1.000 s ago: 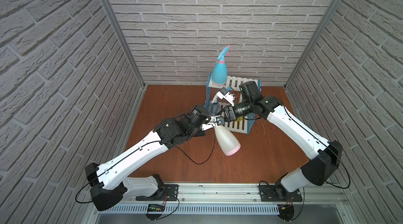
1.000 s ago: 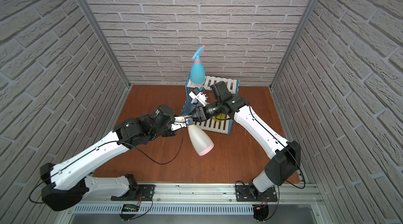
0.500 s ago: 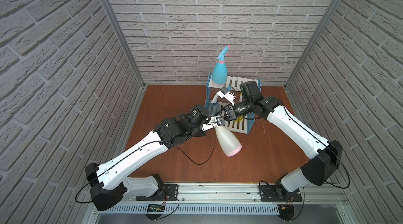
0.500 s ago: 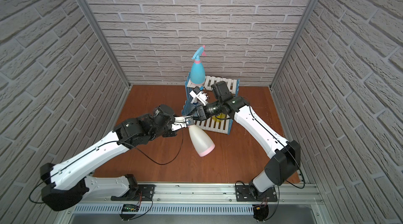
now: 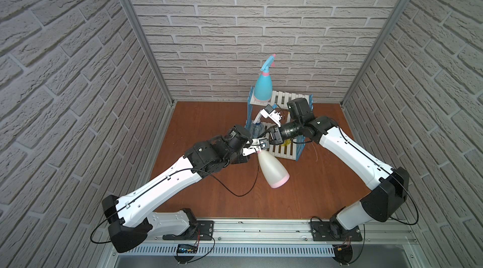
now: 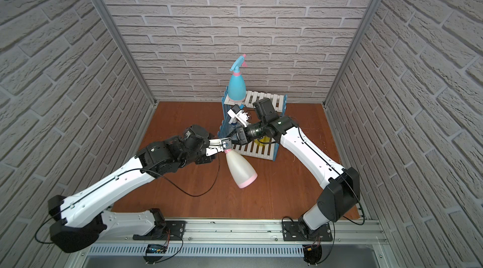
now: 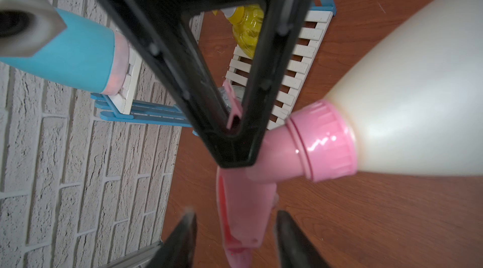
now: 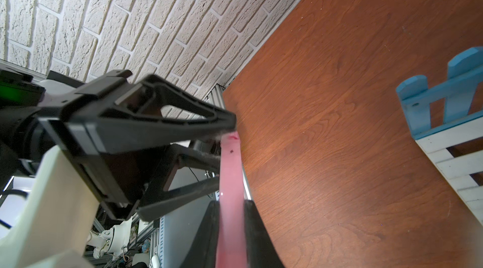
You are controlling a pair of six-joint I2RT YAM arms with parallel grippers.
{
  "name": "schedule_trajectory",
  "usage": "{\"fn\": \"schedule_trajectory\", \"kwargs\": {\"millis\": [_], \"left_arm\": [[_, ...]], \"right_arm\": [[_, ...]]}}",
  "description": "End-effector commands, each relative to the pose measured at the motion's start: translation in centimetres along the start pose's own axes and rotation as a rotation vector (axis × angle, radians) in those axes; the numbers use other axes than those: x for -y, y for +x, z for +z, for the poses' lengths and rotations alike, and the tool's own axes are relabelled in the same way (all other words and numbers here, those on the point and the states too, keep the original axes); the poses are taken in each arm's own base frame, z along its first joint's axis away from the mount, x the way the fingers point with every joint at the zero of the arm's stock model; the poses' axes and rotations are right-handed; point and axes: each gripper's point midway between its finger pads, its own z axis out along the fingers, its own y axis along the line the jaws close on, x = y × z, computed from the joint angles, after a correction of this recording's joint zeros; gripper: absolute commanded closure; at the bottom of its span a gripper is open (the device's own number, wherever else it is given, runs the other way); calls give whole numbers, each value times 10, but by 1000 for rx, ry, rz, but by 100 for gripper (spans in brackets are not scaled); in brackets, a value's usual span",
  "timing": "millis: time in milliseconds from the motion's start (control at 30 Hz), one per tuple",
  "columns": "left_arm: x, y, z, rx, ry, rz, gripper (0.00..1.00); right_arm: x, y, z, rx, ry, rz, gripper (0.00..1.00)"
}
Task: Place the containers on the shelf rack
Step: 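Pick up a container from the center of the board, then place the container on the shelf.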
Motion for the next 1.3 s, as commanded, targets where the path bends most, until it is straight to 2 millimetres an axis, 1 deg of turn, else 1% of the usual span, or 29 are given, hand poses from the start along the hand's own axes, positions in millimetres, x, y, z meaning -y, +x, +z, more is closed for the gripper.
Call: {"fn": "schedule_trajectory", "kwargs": {"millis": [0,33,67,167,233,300,333,367,433,500,567,600,700,800,900,967,1067,1167,1267], "left_arm": [[-13,-7,-10,93,-2,-135,8],[-15,-6,-12,104,13,-172,3],[-16,-6,-14,118,32,-208,2],[-18,-6,-21,163,93,-310,2],[-22,-10,-29,219,123,-385,2],[-30,-11,-37,272,145,-482,2],[-38,-8,-38,290,139,-541,2],[-47,-3,-39,301,130,-596,2],[-64,15,-36,302,91,-722,2],[-76,35,-33,304,62,-847,2],[-88,55,-30,311,18,-954,2],[-92,67,-27,312,-12,-1017,2],[-100,89,-22,317,-78,-1121,2],[-102,105,-18,323,-140,-1179,2],[-106,122,-19,308,-247,-1184,2],[-109,132,-21,297,-315,-1177,2],[-110,136,-21,290,-346,-1152,2],[-107,139,-22,282,-358,-1136,2],[-104,142,-23,275,-371,-1125,2]], "right_arm": [[-9,-8,-10,52,4,-71,97],[-9,-8,-11,62,13,-79,97],[-9,-9,-13,72,22,-86,97],[-7,-10,-19,102,66,-110,97],[-2,-9,-24,119,113,-115,97],[-1,-7,-32,142,165,-132,97],[1,-6,-36,153,194,-139,97],[-1,-5,-41,171,216,-152,97],[-5,-4,-51,209,254,-177,97],[-12,-7,-65,264,305,-213,97],[-20,-9,-84,327,375,-261,97],[-26,-10,-97,371,419,-295,97],[-35,-16,-129,487,537,-365,97],[-43,-24,-158,609,635,-399,97],[-50,-39,-189,766,726,-421,97],[-45,-47,-211,873,818,-401,97],[-39,-60,-238,993,939,-378,96],[-45,-78,-253,1090,993,-430,97],[-58,-97,-266,1202,1008,-493,96]]}}
